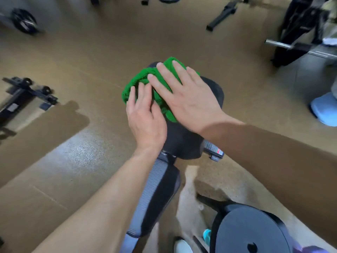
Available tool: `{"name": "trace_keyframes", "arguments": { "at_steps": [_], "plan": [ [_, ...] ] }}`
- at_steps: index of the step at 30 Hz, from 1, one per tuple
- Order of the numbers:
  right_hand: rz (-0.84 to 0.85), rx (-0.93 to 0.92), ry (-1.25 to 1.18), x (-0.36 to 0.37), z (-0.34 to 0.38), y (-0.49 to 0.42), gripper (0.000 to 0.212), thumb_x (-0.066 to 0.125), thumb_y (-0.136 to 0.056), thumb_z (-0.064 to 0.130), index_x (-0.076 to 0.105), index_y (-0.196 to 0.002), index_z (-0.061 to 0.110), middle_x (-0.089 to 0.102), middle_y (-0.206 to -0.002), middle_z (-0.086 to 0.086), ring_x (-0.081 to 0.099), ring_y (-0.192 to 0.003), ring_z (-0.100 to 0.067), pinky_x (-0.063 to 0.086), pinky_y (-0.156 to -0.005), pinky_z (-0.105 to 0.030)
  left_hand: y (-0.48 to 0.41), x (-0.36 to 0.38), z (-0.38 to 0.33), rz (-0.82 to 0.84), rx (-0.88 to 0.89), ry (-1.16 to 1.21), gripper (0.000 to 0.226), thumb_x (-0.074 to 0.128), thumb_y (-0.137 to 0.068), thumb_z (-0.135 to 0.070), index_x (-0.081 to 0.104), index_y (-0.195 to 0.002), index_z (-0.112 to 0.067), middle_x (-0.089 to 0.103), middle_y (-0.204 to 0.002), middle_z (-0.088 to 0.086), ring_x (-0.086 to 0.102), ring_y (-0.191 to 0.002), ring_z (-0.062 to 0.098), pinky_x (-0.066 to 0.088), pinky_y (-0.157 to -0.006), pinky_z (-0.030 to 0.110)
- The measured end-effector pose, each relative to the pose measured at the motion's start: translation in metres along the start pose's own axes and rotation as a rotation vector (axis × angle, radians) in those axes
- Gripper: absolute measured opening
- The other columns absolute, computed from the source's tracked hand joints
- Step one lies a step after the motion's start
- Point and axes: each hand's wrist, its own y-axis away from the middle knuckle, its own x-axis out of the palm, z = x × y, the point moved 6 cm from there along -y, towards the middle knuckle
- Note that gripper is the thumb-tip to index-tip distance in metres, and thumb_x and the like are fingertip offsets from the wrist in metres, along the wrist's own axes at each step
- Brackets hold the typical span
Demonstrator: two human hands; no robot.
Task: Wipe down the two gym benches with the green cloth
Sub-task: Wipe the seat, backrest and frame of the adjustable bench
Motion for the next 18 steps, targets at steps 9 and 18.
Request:
{"name": "trace_keyframes", "arguments": {
  "at_steps": [9,18],
  "plan": [
    [-0.071,0.521,-0.179,0.019,-0.048,0.098,0.061,0.037,-0.101,0.038,0.023,-0.155,0.014,0.034,-0.157,-0.009,0.047,-0.134,-0.027,0.041,-0.111,-0.034,0.004,0.043,-0.073,0.353,0.907,-0.384,0.045,0.046,-0.089,-0.015,0.062,-0.132,-0.013,0.055,-0.143,0.006,0.050,-0.133,0.030,0.035,-0.112,0.048],
    [-0.072,0.493,-0.297,0.004,-0.039,0.011,0.055,0.031,-0.100,0.049,0.052,-0.140,0.018,0.062,-0.129,-0.006,0.060,-0.108,-0.034,0.041,-0.094,-0.047,-0.076,0.019,-0.038,0.418,0.648,-0.470,0.047,0.025,-0.104,-0.033,0.050,-0.139,-0.013,0.053,-0.142,0.007,0.045,-0.135,0.025,0.033,-0.113,0.038]
  ]
}}
